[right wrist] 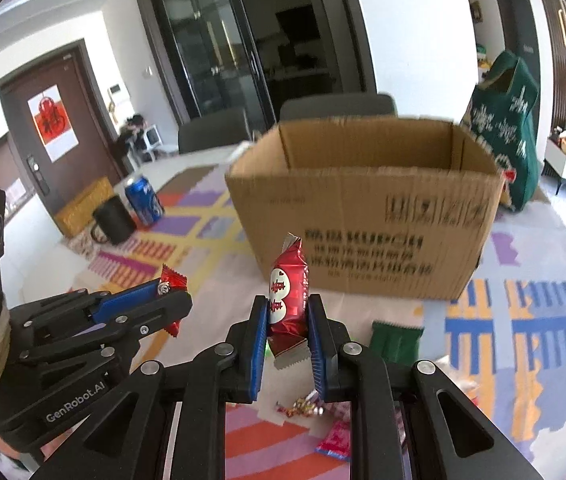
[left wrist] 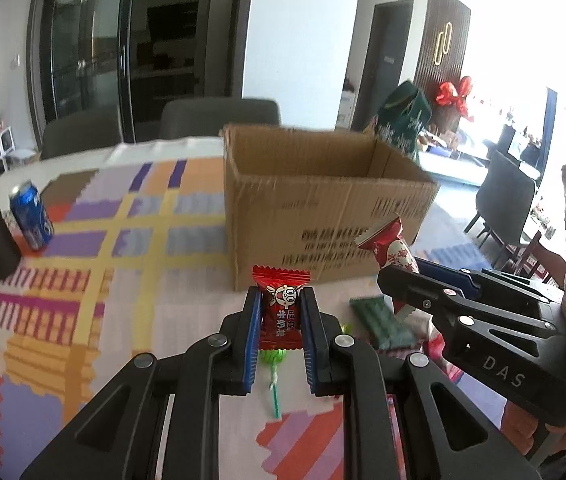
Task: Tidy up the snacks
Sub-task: 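Lower both candies into the box and open both tools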
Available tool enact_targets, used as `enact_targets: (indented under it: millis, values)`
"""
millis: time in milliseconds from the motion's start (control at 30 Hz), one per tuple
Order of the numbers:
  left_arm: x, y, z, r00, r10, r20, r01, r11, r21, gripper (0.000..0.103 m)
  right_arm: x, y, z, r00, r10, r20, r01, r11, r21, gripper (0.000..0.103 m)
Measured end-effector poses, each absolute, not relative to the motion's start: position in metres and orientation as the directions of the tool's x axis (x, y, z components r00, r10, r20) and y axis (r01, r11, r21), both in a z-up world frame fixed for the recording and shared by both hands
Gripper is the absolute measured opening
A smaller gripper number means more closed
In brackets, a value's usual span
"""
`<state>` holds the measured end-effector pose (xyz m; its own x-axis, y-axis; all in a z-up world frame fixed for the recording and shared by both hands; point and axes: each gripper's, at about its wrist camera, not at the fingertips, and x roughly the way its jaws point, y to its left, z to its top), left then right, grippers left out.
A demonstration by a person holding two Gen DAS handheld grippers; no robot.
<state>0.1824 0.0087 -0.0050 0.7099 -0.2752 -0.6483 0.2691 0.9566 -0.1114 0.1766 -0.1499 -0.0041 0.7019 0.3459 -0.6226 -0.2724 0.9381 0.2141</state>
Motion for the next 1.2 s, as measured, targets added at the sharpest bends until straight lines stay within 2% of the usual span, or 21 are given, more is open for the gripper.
enact_targets:
  millis: [633,933,1200]
  values:
    - [0.231,-0.017,0.059,0.785,-0.3,-0.543,0.312,0.947,-0.072,0.02,0.206,-0.176,0.063,0.818,0.304,-0.488,-0.246,0.952,0.181,0.021]
    - [0.27,-0.027,0.069,0.781,-0.299,-0.549,0.321,0.945,-0.058,0.02,0.233,-0.183,0.079,0.832,0.282,-0.478,-0.234,0.959,0.159,0.021]
    - [0.298,-0.039,0.068,0.779,-0.281,-0.561,0.322,0.946,-0.026,0.02,0.265,-0.19,0.076,0.814,0.264,-0.517,-0.217,0.964,0.15,0.021]
